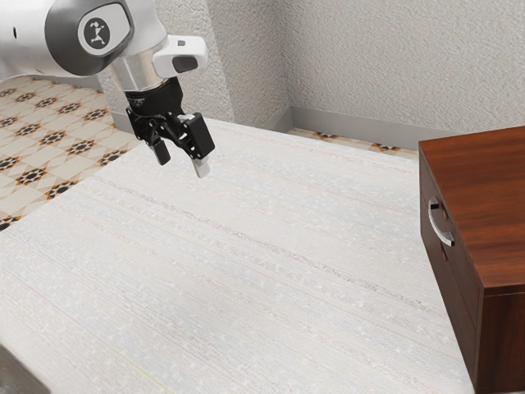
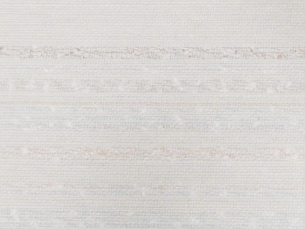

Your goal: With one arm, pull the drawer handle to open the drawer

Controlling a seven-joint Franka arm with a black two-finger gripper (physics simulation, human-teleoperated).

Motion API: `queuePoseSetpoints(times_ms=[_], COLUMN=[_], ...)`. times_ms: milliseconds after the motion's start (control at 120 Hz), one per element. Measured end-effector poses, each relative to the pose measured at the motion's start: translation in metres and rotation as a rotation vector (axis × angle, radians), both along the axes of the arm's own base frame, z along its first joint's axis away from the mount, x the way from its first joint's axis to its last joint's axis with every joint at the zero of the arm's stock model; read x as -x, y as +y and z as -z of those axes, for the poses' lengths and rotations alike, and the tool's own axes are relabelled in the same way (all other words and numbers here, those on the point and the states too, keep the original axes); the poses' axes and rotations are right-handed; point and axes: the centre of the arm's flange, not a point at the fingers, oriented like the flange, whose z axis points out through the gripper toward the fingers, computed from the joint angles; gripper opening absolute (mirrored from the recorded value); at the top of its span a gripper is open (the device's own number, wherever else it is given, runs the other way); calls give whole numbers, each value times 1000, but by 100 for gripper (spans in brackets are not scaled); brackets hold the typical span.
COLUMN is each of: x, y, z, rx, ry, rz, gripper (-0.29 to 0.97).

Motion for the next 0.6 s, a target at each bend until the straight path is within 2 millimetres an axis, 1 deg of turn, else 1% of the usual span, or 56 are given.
queuePoseSetpoints(times_ms=[183, 225, 258, 358, 400, 450, 558, 600], x=[0, 2, 6, 35, 43, 46, 44, 43], y=[3, 3, 3, -1, -4, -7, -8, -7], z=[1, -2, -13, -69, -80, -81, -65, -62], rx=[4, 5, 7, 26, 87, 177, 336, 379], ry=[2, -1, -20, -109, -129, -128, -81, -69], rz=[-6, -9, -13, -37, -41, -49, -115, -147], gripper=[68, 68, 68, 68, 68, 68, 68, 68])
